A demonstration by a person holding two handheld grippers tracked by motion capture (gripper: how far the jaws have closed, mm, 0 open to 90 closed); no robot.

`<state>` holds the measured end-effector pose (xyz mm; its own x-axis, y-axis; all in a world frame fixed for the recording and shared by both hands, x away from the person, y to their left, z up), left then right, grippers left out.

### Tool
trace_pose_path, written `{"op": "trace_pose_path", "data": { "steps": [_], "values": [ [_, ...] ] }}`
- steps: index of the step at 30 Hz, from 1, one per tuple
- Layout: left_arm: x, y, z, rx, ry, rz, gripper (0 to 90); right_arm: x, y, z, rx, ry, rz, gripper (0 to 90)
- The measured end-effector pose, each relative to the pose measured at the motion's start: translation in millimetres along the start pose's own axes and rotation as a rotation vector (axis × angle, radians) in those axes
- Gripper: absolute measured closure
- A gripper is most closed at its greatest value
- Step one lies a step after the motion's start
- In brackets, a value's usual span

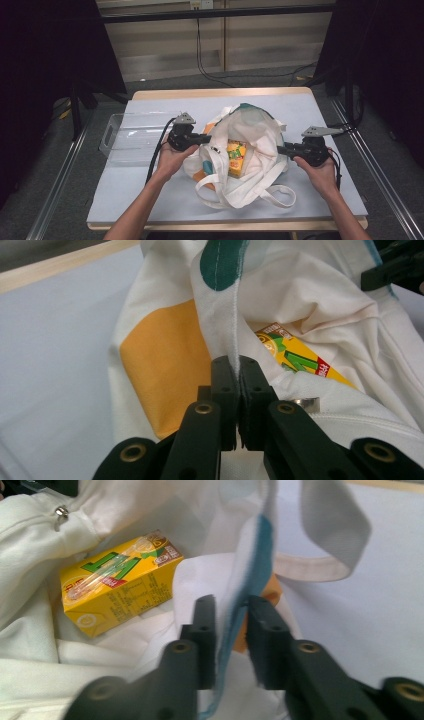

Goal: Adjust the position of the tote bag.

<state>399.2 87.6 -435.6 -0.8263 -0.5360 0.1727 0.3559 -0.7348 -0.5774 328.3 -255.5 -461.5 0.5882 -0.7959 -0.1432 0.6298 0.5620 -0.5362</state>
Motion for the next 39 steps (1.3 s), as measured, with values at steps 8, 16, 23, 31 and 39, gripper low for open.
{"op": "trace_pose_path", "data": {
  "steps": [8,16,23,31,39],
  "values": [
    [-9.9,-29.1,4.7,-0.04,0.036,0.038,88.0,-0.4,-13.7,17.5,0.034,-0.022,0.003,87.4],
    [-20.4,-59.0,-8.6,-0.063,0.061,0.124,88.2,4.1,-18.2,19.8,0.007,-0.034,-0.017,87.9],
    [-25.5,-71.8,-15.4,-0.128,0.093,0.169,88.4,9.9,-20.1,19.3,-0.038,-0.063,-0.037,88.2],
    [-27.0,-53.0,-14.7,-0.184,0.092,0.162,88.6,10.6,-7.6,29.9,-0.041,-0.073,-0.033,88.8],
    [-12.3,-17.8,-1.5,-0.28,0.144,0.117,88.5,14.6,18.2,40.8,-0.058,-0.072,-0.015,88.7]
  ]
}}
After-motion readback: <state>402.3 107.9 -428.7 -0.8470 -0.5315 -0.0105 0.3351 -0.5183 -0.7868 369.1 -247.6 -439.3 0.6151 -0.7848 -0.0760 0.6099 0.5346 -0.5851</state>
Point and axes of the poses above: each handheld gripper's, and its own axes: y roughly forward along the jaws, z roughly out of its top, x roughly to its right, the point moved 4 cm from there along y, roughly forward along the jaws, and after that the axes turned 2 degrees about -y, right-handed, at the moved point
